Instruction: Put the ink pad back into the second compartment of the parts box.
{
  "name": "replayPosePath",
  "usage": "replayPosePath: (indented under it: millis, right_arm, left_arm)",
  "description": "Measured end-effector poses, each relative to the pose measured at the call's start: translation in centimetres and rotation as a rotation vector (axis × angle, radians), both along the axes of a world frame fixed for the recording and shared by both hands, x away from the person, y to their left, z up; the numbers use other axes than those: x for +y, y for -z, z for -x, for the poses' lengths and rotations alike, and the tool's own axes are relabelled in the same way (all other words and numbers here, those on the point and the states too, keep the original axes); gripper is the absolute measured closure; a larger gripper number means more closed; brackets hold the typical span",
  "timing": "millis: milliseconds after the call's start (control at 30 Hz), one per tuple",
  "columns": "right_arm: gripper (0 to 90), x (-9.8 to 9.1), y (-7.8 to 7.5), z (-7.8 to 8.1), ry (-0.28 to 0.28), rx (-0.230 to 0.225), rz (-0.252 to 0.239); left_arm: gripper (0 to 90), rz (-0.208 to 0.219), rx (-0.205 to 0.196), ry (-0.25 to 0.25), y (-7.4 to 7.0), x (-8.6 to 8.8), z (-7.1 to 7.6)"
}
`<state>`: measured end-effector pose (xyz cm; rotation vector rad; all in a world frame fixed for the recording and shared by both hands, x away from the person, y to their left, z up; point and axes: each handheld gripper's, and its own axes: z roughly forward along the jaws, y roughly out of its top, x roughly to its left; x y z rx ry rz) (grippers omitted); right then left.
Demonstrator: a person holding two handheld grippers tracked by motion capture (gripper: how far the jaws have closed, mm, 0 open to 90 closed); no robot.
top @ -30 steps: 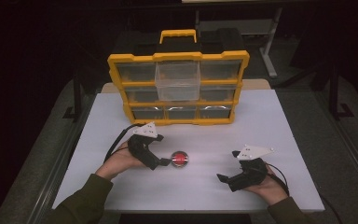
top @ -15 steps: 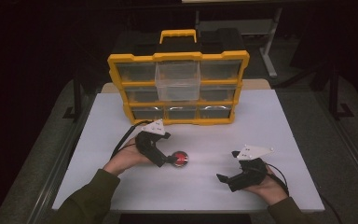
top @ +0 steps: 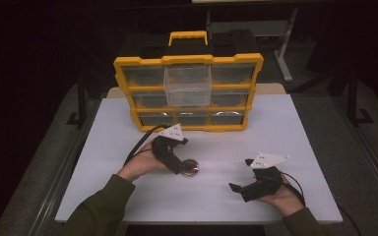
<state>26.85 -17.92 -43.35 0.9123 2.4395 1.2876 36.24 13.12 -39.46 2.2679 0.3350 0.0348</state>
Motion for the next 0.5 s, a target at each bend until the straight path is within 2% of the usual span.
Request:
replayPosePath:
  millis: [133, 500]
  right_arm:
    - [0.0, 0.0, 0.0, 0.0, -0.002, -0.005, -0.001]
    - [0.0, 0.0, 0.0, 0.0, -0.001, -0.005, 0.0]
  left_arm:
    - [0.0, -0.004, 0.002, 0.011, 0.0, -0.5, -0.1]
    - [0.0, 0.021, 0.002, 0.019, -0.3, -1.6, -0.3]
